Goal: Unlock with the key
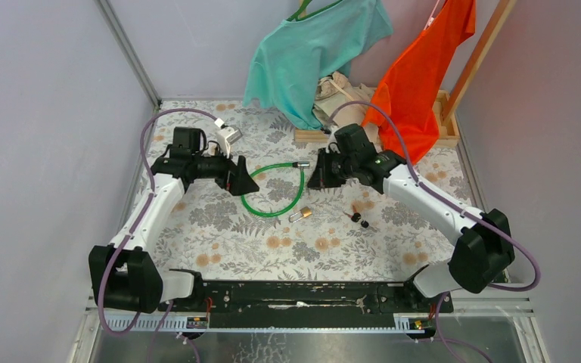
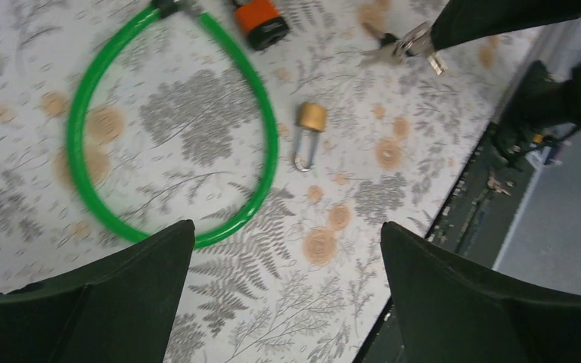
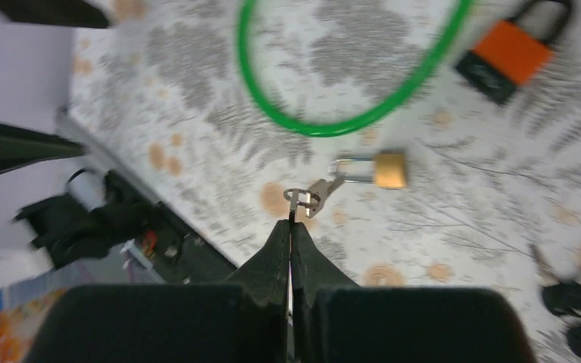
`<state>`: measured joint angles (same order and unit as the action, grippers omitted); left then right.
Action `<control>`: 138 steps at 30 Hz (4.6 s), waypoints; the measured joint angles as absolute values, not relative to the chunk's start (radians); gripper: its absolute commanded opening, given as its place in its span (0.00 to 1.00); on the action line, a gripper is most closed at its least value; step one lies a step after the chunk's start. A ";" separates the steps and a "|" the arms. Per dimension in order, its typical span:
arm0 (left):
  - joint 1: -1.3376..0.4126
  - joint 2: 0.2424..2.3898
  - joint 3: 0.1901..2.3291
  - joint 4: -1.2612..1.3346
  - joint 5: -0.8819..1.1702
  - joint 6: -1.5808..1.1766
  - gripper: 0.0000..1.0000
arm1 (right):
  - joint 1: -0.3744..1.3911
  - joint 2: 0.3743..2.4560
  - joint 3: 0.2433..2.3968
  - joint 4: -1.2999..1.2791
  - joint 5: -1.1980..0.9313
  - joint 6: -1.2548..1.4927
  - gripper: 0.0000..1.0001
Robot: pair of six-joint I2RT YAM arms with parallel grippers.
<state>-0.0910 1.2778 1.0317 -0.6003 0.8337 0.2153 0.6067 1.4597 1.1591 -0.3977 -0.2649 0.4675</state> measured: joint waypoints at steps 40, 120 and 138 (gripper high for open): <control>-0.184 1.261 1.196 -1.421 1.481 1.060 0.35 | 0.825 1.439 1.353 -0.189 -0.728 0.698 0.00; -0.250 1.223 1.461 -1.435 1.138 0.545 0.63 | 0.937 1.451 1.459 -0.319 -0.664 0.197 0.00; -0.250 1.127 1.467 -1.437 1.290 0.612 0.52 | 0.937 1.316 1.302 -0.016 -0.744 0.401 0.00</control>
